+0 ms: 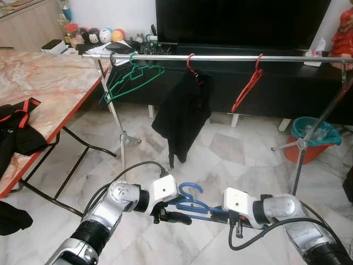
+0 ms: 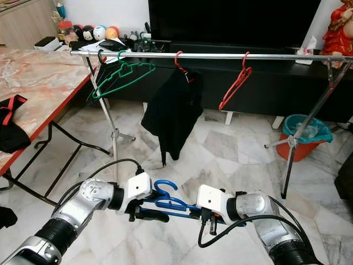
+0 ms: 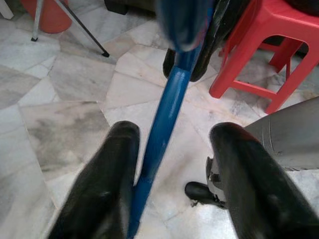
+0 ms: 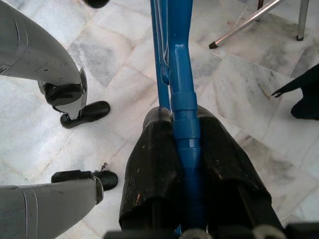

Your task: Hang hanger

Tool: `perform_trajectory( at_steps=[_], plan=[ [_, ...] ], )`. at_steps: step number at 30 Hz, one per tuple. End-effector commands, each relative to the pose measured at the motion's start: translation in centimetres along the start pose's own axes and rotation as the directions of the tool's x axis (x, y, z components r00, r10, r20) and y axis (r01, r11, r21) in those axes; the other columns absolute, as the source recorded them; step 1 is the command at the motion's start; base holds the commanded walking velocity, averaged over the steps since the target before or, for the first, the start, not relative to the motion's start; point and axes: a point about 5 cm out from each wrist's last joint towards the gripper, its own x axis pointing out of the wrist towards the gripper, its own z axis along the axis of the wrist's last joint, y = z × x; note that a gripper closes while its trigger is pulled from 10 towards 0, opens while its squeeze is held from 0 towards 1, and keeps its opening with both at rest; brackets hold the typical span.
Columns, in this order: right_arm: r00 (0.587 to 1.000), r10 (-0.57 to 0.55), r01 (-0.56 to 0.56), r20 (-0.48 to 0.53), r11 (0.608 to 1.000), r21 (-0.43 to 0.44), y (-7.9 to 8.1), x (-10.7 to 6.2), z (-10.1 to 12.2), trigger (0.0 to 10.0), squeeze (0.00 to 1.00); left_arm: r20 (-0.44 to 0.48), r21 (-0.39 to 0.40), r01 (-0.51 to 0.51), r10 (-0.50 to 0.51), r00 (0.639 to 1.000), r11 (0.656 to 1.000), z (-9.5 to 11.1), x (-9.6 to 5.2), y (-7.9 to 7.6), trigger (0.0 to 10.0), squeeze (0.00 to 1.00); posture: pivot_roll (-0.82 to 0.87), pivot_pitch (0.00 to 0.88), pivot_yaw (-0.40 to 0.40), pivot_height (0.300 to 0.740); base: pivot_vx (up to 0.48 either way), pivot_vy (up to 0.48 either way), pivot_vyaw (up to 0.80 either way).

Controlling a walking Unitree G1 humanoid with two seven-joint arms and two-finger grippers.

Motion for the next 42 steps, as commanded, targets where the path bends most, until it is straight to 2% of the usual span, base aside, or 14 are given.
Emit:
perform_trajectory(
  at_steps=[1, 28, 29, 30, 31, 32, 37, 42],
  plan=[
    [0.999, -0.009, 0.01, 0.035, 1.0, -0.024, -0.22, 0.0, 1.0, 10.0, 0.0, 0.006, 0.015, 0.033, -0.033, 0.999, 0.999, 0.14, 0.21, -0.24, 0.0, 0.0, -0.09, 0.0, 0.028, 0.74, 0.0, 0.0, 0.0],
    [0.997, 0.016, -0.015, 0.076, 1.0, -0.016, -0.18, 0.74, 1.54, 10.0, 0.0, 0.035, 0.024, 0.068, -0.069, 0.997, 0.997, 0.35, -0.31, -0.33, 0.0, 0.0, -0.08, 0.0, 0.027, 0.74, 0.0, 0.0, 0.0],
    [0.996, 0.024, -0.023, 0.081, 1.0, -0.008, -0.13, 0.8, 1.55, 10.0, 0.39, 0.033, 0.023, 0.072, -0.073, 0.997, 0.997, 0.3, -0.34, -0.33, 0.0, 0.0, -0.08, 0.0, 0.028, 0.74, 0.0, 0.0, 0.0],
    [0.996, 0.026, -0.026, 0.085, 1.0, -0.004, -0.12, 0.83, 1.56, 10.0, 0.6, 0.03, 0.024, 0.074, -0.075, 0.997, 0.997, 0.26, -0.37, -0.33, 0.0, 0.0, -0.08, 0.0, 0.028, 0.74, 0.0, 0.0, 0.0],
    [0.995, 0.027, -0.027, 0.091, 1.0, 0.0, -0.12, 0.85, 1.61, 10.0, 0.87, 0.025, 0.025, 0.076, -0.077, 0.997, 0.997, 0.22, -0.4, -0.31, 0.0, 0.0, -0.08, 0.0, 0.027, 0.74, 0.0, 0.0, 0.0],
    [0.995, 0.03, -0.031, 0.096, 1.0, 0.0, -0.1, 0.87, 1.67, 10.0, 1.0, 0.024, 0.025, 0.077, -0.077, 0.997, 0.997, 0.22, -0.42, -0.3, 0.0, 0.0, -0.08, 0.0, 0.027, 0.74, 0.0, 0.0, 0.0],
    [0.992, 0.062, -0.063, 0.109, 0.998, 0.007, 0.14, 0.92, 1.85, 10.0, 1.0, 0.011, 0.033, 0.075, -0.075, 0.997, 0.997, 0.06, -0.5, -0.27, 0.0, 0.0, -0.08, 0.0, 0.027, 0.74, 0.0, 0.0, 0.0],
    [0.992, 0.08, -0.08, 0.102, 0.997, 0.0, 0.18, 0.92, 1.82, 10.0, 1.0, -0.047, 0.063, 0.079, -0.076, 0.996, 0.995, -0.5, -0.49, -0.29, 0.0, 0.0, -0.08, 0.0, 0.026, 0.74, 0.0, 0.0, 0.0]
  ],
)
